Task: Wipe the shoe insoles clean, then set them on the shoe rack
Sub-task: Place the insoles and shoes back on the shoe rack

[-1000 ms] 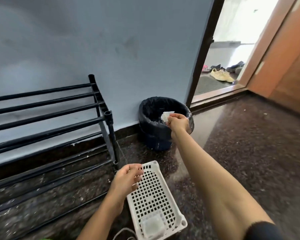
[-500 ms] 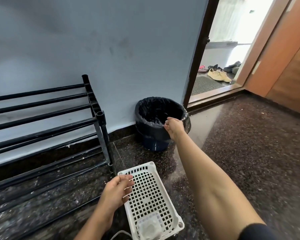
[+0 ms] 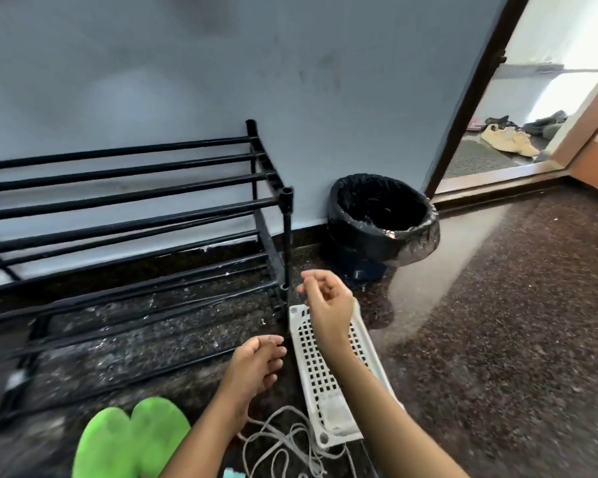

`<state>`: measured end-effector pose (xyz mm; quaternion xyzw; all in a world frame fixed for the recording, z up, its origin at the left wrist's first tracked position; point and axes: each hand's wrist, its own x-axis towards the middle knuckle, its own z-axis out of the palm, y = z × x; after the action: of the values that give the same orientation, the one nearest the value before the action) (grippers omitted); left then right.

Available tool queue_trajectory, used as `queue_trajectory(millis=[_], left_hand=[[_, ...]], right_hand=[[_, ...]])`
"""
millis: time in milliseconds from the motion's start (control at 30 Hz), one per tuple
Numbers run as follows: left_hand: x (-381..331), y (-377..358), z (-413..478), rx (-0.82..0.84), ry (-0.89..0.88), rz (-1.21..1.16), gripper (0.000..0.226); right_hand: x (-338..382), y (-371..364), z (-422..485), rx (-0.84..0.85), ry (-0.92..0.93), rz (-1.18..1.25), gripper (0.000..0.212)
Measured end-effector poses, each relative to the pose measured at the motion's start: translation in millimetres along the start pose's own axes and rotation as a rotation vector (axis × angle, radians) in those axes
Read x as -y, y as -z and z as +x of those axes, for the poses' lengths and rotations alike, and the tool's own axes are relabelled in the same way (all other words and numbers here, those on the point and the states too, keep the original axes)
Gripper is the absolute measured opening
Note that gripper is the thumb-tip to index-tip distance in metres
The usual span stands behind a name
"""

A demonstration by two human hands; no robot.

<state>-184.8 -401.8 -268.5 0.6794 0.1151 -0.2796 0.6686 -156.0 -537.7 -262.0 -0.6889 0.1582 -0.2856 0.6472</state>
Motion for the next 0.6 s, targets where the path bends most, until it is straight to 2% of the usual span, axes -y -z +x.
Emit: queue_trajectory(millis=[133, 267, 467, 600], left_hand=[[25.5, 39.6, -6.0, -0.081, 0.037, -0.078, 0.016], [52.6, 81.4, -22.0, -0.185, 0.089, -0.155, 0.014], [93.0, 130.8, -42.0, -0.286, 0.152, -0.24, 0.017], [123.9, 169.0, -55.3, -0.373, 0.185, -0.281, 0.018]], right_hand=[[-11.7, -30.3, -55.3, 0.123, -0.056, 0.003, 0.018], [-35.3, -58.3, -107.1, 0.239, -0.191, -0.003, 0.017], [-80.4, -87.3, -170.1, 0.389, -0.353, -0.162, 0.01], [-98.6, -104.9, -207.8, 0.508, -0.379, -0.291, 0.014]])
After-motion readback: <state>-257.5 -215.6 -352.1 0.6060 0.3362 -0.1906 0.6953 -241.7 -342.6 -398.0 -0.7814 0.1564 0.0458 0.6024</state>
